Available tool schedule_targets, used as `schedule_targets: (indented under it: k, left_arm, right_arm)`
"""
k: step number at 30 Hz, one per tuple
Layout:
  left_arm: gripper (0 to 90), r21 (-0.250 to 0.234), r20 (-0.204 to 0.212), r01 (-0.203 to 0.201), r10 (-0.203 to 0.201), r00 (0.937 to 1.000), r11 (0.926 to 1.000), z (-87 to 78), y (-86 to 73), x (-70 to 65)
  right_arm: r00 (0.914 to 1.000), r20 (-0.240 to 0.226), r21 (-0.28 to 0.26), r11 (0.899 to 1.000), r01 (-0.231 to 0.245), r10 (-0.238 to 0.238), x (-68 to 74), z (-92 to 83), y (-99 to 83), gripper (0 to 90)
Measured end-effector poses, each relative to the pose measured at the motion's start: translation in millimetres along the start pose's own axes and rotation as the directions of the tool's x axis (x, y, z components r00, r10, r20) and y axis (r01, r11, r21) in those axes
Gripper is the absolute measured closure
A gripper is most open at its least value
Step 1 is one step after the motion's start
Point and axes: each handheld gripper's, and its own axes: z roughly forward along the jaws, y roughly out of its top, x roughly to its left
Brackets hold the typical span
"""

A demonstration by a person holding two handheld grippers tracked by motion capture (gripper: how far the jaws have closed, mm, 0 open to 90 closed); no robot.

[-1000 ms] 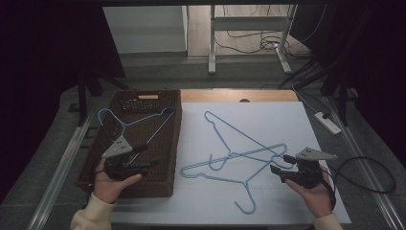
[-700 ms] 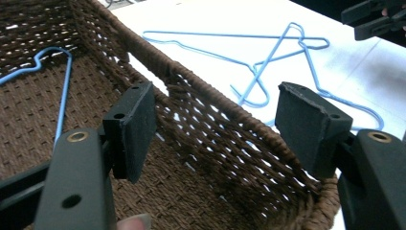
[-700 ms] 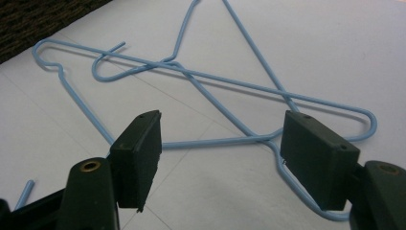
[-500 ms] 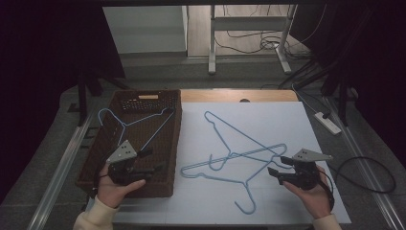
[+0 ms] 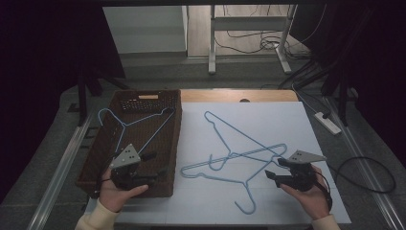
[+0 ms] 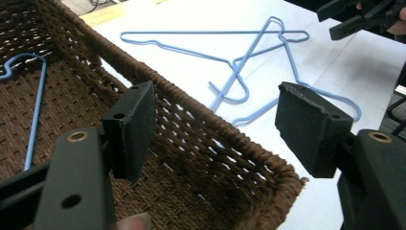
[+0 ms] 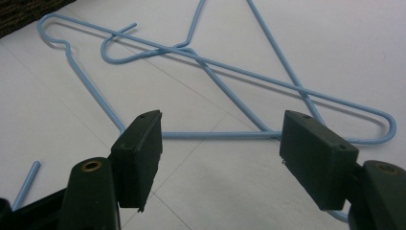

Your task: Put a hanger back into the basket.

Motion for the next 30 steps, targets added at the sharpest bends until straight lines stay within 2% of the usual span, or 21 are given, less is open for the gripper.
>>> schedule_targets:
  k: [9,18,24,30]
  left_arm:
    - [31.3,0.019,0.024,-0.024,0.024,0.9994,0.9995,8.5,2.9,-11.7]
    - [31.3,0.028,0.031,-0.023,0.022,0.9993,0.9994,11.6,2.9,-12.8]
    - [31.3,0.026,0.036,-0.024,0.023,0.9991,0.9994,11.1,3.2,-13.1]
    - [31.3,0.030,0.043,-0.027,0.026,0.9987,0.9992,12.4,2.5,-13.8]
  right_arm:
    - [1.0000,-0.007,-0.003,1.000,-0.004,0.004,-0.3,-0.6,-0.4,31.8]
    - [0.9998,-0.018,0.013,1.000,0.005,-0.004,0.0,1.0,3.9,31.8]
    - [0.9990,-0.035,0.057,0.998,0.030,-0.028,4.1,3.3,13.7,34.1]
    - [0.9968,-0.041,0.150,0.986,0.074,-0.068,20.6,8.8,20.7,36.7]
